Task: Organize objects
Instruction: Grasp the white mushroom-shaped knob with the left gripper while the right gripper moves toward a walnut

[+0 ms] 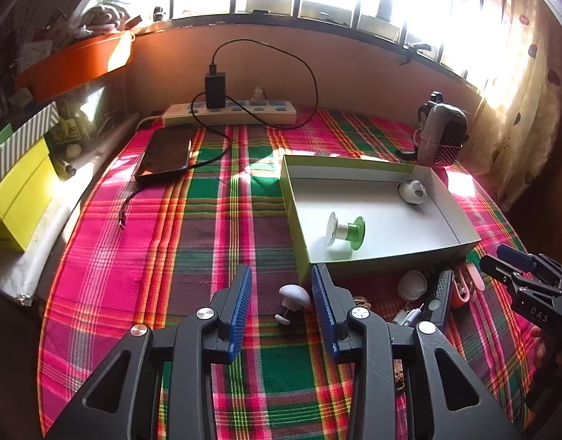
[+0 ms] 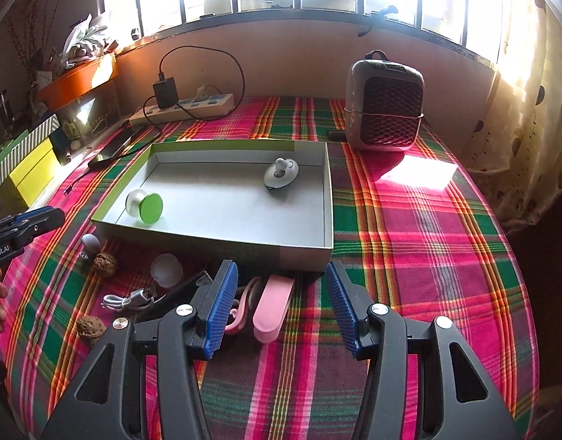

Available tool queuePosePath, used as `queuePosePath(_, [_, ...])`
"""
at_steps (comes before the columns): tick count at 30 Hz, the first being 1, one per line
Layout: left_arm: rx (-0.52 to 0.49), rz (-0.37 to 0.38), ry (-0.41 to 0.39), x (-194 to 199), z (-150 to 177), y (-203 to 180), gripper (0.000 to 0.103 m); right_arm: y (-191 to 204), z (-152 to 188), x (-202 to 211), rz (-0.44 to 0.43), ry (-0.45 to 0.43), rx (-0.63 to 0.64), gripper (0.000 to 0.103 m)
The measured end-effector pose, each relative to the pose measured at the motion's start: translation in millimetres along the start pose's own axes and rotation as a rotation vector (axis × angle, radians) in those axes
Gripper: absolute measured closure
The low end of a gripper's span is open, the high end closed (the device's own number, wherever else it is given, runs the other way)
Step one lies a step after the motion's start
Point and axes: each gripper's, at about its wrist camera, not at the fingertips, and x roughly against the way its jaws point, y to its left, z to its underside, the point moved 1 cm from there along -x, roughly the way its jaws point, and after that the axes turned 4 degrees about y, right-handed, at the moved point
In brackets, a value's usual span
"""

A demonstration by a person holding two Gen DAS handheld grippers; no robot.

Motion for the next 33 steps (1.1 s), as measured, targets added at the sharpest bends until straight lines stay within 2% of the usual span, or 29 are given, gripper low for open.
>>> queuePosePath(6, [0.002,0.032,0.025,-5.2,12.8,11.3,0.07,-1.6,13.6,4.0,-0.001,0.008,-0.013,0.052])
queuePosePath(17, [-0.039,0.093,0.073,-29.0,16.0,3.1,0.067,15.7,31.0,10.5,-0.023,0.024,0.042,0.052])
queuePosePath(28, [-0.06,0.096,0.131,-51.9,11.0,0.1,0.067,40.2,36.7,10.3,-0.034,0.042,0.076,0.052])
queuePosePath(33, [-0.068,0.097,0.131,-55.7,7.0,1.1,0.067,52.5,39.4,10.2,-0.04,0.05,0.086,0.052])
